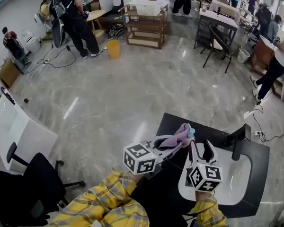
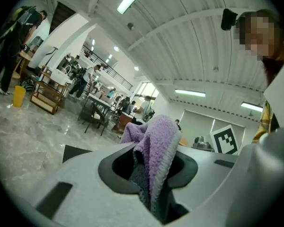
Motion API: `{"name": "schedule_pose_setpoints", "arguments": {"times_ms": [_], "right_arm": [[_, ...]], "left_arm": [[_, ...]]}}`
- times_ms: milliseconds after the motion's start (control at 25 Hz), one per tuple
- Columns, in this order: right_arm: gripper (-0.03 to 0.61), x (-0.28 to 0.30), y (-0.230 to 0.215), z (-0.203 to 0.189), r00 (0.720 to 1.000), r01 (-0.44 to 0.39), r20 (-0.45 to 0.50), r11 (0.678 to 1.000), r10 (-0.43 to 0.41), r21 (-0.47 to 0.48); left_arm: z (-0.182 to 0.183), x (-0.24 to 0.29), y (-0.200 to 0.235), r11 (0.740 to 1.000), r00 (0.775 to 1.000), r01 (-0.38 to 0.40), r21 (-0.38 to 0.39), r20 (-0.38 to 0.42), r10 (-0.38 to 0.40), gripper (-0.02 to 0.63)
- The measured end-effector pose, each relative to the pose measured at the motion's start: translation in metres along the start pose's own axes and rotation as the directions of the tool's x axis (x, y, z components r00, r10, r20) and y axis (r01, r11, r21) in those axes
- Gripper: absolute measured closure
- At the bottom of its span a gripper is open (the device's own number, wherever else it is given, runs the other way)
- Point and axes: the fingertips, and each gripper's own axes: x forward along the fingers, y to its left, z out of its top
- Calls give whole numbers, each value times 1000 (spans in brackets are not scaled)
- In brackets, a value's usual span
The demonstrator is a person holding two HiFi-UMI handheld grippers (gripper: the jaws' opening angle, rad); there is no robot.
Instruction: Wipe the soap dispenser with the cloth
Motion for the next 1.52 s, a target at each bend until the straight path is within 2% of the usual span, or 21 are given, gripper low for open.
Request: {"name": "schedule_pose_setpoints", "arguments": {"times_ms": [480,880,1520], "right_arm": [[357,1,3,-5,999,-32,0,999,32,18],[359,2,7,-8,998,-65,-8,998,65,22],[360,-3,10,-7,995,-101,-9,995,101,3]], "left_arm": [[-20,-6,5,998,1000,-1,-66,23,3,526],[-36,-9,15,994,1000,-20,-110,-2,20,526],[-64,-5,21,983,990,-8,-186,-141,-19,526]]}}
